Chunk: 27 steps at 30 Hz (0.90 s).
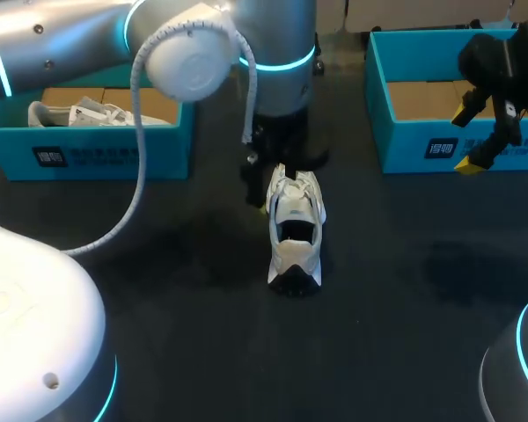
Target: Take the shoe out of the shoebox, open the shoe tongue, remove and reinsert the insole, then place the shoe into the shoebox
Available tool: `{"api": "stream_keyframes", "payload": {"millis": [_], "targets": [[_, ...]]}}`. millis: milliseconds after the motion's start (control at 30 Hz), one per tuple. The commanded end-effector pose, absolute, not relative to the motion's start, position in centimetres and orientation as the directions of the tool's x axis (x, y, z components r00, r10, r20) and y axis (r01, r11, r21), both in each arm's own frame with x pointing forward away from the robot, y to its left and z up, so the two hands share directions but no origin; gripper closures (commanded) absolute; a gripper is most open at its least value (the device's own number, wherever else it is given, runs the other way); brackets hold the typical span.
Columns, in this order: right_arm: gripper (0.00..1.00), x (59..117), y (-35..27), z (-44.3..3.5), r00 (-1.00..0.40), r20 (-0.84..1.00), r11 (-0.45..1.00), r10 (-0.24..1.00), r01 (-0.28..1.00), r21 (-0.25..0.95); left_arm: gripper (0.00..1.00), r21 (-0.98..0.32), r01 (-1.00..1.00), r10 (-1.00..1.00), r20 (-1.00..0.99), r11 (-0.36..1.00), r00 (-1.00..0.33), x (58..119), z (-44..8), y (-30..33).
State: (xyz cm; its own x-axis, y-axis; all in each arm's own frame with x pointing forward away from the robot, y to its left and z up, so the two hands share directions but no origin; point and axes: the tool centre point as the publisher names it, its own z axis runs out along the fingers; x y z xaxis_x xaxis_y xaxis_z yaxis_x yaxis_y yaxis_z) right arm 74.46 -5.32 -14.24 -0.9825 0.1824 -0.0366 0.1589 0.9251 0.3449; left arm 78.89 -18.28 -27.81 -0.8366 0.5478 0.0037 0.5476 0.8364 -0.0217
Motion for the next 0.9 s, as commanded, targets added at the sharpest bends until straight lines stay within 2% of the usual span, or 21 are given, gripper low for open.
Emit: {"api": "stream_keyframes", "payload": {"millis": [33, 633, 900], "targets": [[0.0, 74.6, -5.2, -14.3, -0.983, -0.034, 0.926, 0.182, 0.16, 0.342, 0.0, 0.006, 0.359, 0.359, -0.052, 0.933, -0.932, 77.4, -27.7, -17.9], [0.0, 74.6, -5.2, -14.3, -0.983, -0.034, 0.926, 0.182, 0.16, 0.342, 0.0, -0.071, 0.145, 0.14, -0.077, 0.987, -0.987, 72.9, -29.9, -17.7], [0.0, 74.6, -5.2, -14.3, -0.983, -0.034, 0.926, 0.182, 0.16, 0.342, 0.0, -0.1, 0.109, 0.102, -0.075, 0.989, -0.992, 71.4, -31.8, -19.3]]}}
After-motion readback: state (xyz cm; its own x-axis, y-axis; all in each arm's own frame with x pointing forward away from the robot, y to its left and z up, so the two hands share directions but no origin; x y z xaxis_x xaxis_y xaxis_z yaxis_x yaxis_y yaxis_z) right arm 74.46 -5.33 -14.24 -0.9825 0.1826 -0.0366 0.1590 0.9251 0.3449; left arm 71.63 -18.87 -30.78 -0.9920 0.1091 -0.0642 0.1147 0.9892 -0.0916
